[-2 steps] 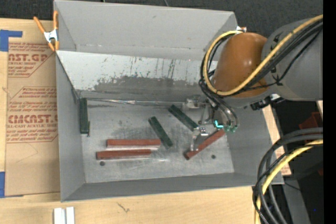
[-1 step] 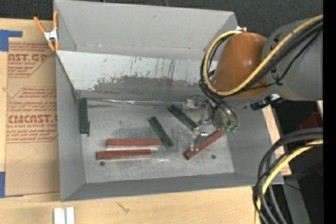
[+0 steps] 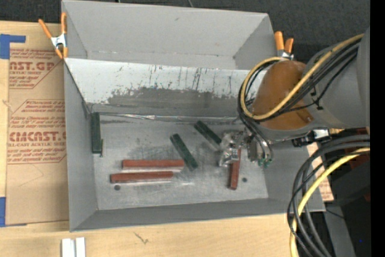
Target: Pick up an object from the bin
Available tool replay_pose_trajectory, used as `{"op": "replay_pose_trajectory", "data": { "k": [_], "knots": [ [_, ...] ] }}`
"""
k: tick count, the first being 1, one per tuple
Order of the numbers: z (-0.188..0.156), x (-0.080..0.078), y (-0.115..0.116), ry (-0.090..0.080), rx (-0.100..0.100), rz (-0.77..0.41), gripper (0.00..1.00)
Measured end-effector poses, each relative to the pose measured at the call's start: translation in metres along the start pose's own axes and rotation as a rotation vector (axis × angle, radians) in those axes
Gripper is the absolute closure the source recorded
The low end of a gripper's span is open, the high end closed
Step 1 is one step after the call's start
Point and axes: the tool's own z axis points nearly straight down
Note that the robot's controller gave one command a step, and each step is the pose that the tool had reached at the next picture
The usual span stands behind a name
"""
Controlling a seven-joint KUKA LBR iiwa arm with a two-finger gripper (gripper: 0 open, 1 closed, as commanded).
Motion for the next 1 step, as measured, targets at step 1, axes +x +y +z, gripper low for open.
{"op": "replay_pose_trajectory", "data": {
  "k": [1],
  "knots": [
    [0.0047,0.0041,-0.0019,0.014,0.003,0.001,0.00]
  ]
}}
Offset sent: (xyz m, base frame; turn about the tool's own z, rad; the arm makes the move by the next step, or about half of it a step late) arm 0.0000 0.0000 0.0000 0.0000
